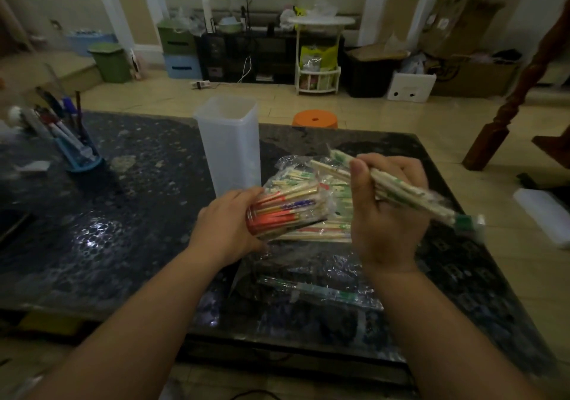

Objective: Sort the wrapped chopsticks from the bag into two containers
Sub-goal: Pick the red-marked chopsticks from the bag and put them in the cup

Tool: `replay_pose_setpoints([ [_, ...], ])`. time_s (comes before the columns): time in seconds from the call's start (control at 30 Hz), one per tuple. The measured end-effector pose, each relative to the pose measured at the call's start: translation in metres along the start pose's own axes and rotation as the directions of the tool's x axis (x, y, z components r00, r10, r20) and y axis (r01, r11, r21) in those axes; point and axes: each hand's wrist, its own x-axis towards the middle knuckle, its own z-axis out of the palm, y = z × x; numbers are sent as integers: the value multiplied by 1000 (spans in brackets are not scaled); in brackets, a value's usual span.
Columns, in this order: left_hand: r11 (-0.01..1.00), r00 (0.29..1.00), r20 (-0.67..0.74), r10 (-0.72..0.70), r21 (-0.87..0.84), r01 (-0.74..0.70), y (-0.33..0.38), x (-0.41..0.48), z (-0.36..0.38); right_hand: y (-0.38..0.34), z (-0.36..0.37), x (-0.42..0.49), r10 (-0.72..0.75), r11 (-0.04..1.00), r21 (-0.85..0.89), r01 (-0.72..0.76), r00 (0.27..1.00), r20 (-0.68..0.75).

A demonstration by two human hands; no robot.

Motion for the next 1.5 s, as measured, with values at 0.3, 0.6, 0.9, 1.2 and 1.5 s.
replay_pose_setpoints([
  [0.3,1000,1000,-3,17,-16,-17,1,0,2,-10,0,2,324,907,250,-338,941,97],
  [0.6,994,997,28,72,-83,-69,1,0,5,1,10,-9,544,735,216,-643,749,379],
  [0.9,992,993,34,110,-70,-107,2,-2,4,6,10,-11,629,465,121,-877,423,652],
  [1.2,993,994,22,110,-54,-109,3,-2,5,5,15,-11,728,444,224,-867,495,474],
  [1.5,993,995,12,98,-65,-97,0,0,4,11,11,-12,708,564,357,-745,658,256],
])
